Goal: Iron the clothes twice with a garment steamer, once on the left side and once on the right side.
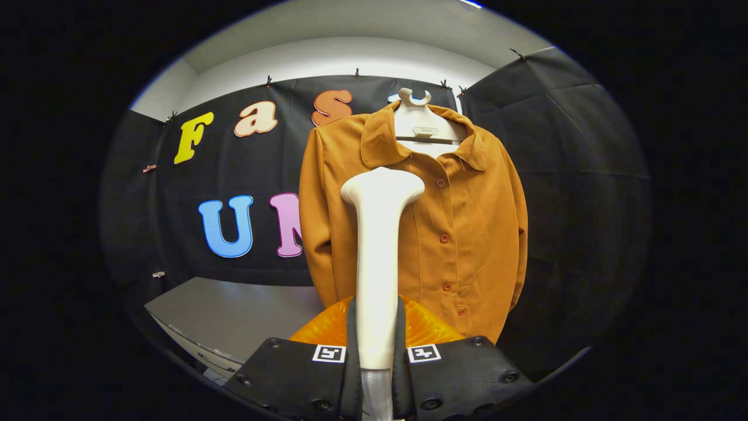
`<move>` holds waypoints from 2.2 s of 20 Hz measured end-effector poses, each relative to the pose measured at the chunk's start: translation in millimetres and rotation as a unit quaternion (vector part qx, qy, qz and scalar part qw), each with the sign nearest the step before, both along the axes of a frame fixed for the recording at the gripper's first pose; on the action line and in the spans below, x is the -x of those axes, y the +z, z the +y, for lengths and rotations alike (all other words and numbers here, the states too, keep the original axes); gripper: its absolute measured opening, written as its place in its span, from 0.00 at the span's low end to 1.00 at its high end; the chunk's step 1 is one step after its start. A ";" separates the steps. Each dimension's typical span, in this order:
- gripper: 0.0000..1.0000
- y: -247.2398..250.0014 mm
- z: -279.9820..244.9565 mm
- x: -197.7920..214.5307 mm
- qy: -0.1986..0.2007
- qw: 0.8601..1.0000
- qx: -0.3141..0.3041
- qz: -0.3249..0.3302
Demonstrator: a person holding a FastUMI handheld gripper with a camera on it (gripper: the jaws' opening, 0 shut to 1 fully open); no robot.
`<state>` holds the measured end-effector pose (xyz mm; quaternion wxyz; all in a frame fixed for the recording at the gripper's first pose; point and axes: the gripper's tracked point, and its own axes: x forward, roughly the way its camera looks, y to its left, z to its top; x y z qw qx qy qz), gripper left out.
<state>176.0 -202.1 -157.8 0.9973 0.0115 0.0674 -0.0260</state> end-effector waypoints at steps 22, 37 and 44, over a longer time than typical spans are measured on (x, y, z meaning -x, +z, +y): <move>0.24 -202.1 -14.5 82.2 -0.013 0.975 -0.004 0.223; 0.24 -80.5 -17.8 99.0 -0.037 0.994 -0.003 0.101; 0.24 51.3 -13.0 92.3 -0.029 0.999 0.001 -0.020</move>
